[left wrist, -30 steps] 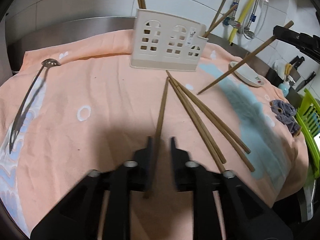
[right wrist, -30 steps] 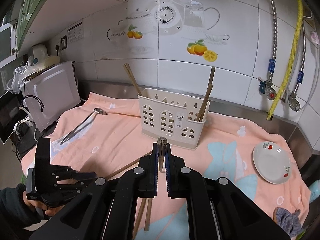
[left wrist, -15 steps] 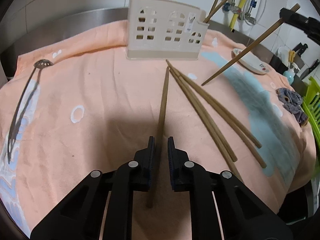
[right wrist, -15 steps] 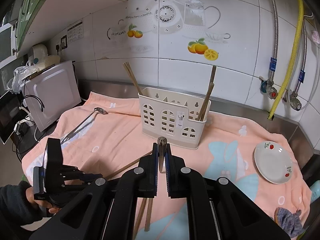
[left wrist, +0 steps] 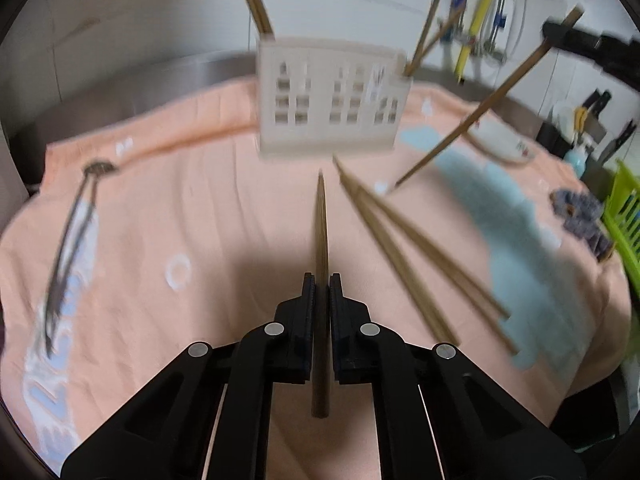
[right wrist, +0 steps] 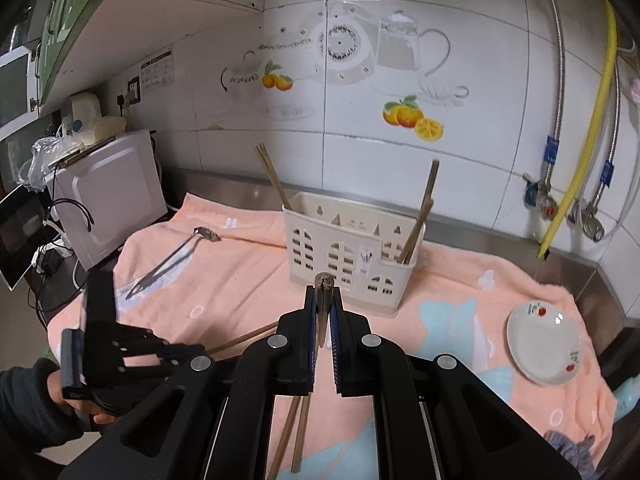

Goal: Organize utensils
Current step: 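Lift both chopsticks upright and carry them above the white holder, then lower the chopsticks into the holder and open both grippers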

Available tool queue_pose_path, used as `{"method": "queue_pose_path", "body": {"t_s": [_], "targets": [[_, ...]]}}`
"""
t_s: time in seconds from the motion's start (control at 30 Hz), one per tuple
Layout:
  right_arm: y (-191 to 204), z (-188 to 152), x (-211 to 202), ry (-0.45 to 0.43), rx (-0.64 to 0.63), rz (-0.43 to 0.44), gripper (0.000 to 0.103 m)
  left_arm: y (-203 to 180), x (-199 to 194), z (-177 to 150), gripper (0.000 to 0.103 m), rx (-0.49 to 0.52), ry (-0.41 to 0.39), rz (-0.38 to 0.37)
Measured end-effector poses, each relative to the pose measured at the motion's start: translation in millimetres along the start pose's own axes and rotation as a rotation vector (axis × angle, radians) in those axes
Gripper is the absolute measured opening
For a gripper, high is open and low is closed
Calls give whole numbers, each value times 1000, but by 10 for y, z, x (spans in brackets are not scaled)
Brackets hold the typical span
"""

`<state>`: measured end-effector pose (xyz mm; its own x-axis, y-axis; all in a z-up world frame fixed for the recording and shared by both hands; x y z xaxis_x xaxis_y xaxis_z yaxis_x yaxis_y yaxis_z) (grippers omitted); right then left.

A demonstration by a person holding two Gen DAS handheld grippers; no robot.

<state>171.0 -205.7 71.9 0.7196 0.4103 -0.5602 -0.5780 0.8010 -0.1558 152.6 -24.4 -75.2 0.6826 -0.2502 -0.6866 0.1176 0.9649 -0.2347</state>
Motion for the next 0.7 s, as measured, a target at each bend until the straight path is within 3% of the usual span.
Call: {"method": "queue_pose_path", "body": {"t_s": [0.23, 0.7], "targets": [[-41, 322, -38, -30, -19, 7, 6, -79, -362, 429, 6, 29, -123, -37], [-407, 1081, -241, -99, -48, -73, 6, -162, -594, 986, 6, 88, -199, -51]]}}
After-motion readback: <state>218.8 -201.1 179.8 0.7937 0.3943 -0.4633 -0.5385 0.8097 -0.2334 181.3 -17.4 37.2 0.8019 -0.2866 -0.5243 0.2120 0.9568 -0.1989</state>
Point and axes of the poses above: each gripper's, at about its wrist camera, not at the fingertips, and x roughly the way its jaws point, y to its left, z to its top, the point moved 3 cm from there along x, roughly the way its jaws point, and after that the axes turned 10 degrees about -x, right-handed, at the moved point
